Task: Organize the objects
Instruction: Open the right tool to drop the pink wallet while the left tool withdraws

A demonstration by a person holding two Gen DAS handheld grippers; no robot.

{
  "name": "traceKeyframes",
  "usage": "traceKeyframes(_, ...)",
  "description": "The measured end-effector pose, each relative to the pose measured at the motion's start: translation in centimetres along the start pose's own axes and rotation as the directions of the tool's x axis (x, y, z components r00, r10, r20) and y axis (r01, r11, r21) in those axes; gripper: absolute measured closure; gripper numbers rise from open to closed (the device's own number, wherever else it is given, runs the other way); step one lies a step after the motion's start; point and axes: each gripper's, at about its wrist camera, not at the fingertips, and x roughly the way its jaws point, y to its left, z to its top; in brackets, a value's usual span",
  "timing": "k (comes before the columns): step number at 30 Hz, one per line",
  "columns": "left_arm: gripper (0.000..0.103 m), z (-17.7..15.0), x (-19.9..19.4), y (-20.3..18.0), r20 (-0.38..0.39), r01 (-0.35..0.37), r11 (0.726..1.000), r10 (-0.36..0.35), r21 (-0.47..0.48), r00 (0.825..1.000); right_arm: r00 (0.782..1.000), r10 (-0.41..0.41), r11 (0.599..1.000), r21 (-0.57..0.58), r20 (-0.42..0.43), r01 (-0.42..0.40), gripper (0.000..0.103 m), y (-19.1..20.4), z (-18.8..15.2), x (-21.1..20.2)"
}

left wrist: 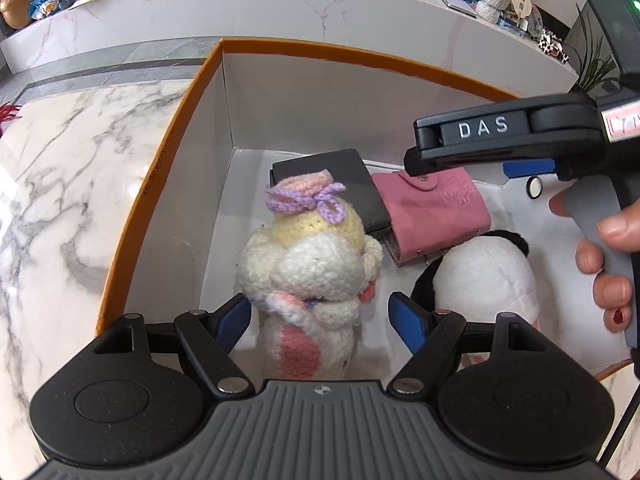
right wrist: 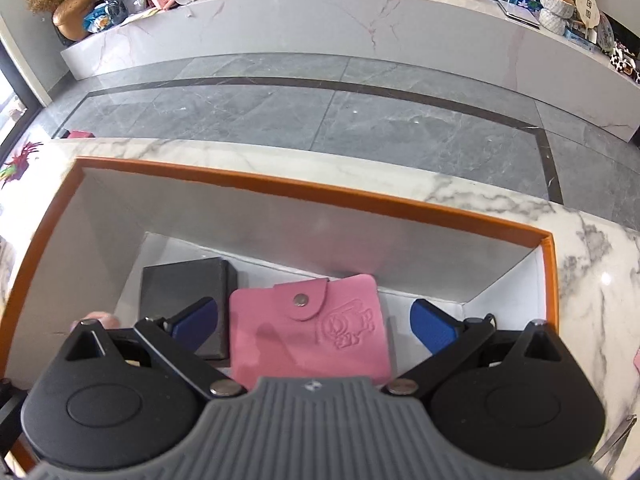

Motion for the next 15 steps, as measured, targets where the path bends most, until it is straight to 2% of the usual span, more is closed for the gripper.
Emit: traceKeyframes(15,0.014,-0.3,-3.7,0.4,0.104,0.033,0.999,-0.032,-0.003,0.994,0.993,0.017,1.0,-0.006,0.121,-0.017,0.001,-1.1,-2.2,-8.0)
